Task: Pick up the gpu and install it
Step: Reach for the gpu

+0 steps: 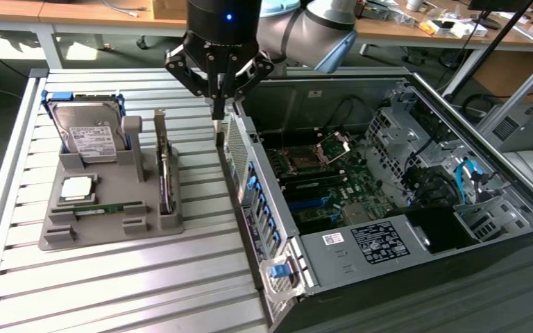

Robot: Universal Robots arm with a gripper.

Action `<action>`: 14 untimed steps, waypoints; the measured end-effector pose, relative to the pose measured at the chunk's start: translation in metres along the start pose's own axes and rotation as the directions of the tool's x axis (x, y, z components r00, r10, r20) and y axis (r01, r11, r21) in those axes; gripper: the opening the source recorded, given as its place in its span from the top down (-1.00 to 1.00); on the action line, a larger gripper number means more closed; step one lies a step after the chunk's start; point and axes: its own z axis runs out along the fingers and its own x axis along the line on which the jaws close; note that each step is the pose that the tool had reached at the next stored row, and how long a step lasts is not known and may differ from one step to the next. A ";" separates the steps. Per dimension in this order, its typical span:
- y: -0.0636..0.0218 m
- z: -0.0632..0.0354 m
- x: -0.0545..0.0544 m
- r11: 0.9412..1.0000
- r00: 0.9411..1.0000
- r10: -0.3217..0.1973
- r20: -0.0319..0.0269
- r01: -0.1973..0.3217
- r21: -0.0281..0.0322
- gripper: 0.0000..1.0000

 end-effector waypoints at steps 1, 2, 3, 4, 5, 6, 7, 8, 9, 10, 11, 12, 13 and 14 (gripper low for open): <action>0.0000 0.0000 0.000 1.000 1.000 0.000 0.000 0.000 0.000 0.79; -0.0001 -0.0001 0.001 1.000 1.000 0.000 0.000 0.000 0.000 0.79; -0.0001 -0.0001 0.001 1.000 1.000 0.000 0.000 0.000 0.000 0.79; -0.0002 -0.0001 0.002 1.000 1.000 0.000 0.000 0.000 0.000 0.79; -0.0002 -0.0001 0.002 1.000 1.000 0.000 0.000 0.000 0.000 0.79; -0.0002 0.0000 0.003 1.000 1.000 0.000 0.000 0.000 0.000 0.79; -0.0003 -0.0001 0.003 1.000 1.000 0.000 0.000 0.000 0.000 0.79; -0.0003 -0.0001 0.004 1.000 1.000 0.000 0.000 0.000 0.000 0.79; -0.0004 -0.0001 0.005 1.000 1.000 0.000 0.000 0.000 0.000 0.79; -0.0004 -0.0002 0.005 1.000 1.000 0.000 0.000 0.000 0.000 0.79; -0.0005 -0.0002 0.006 1.000 1.000 0.000 0.000 0.000 0.000 0.79; -0.0005 -0.0002 0.007 1.000 1.000 0.000 0.000 0.000 0.000 0.79; -0.0005 -0.0002 0.007 1.000 1.000 0.000 0.000 0.000 0.000 0.79; -0.0006 -0.0002 0.008 1.000 1.000 0.000 0.000 0.000 0.000 0.79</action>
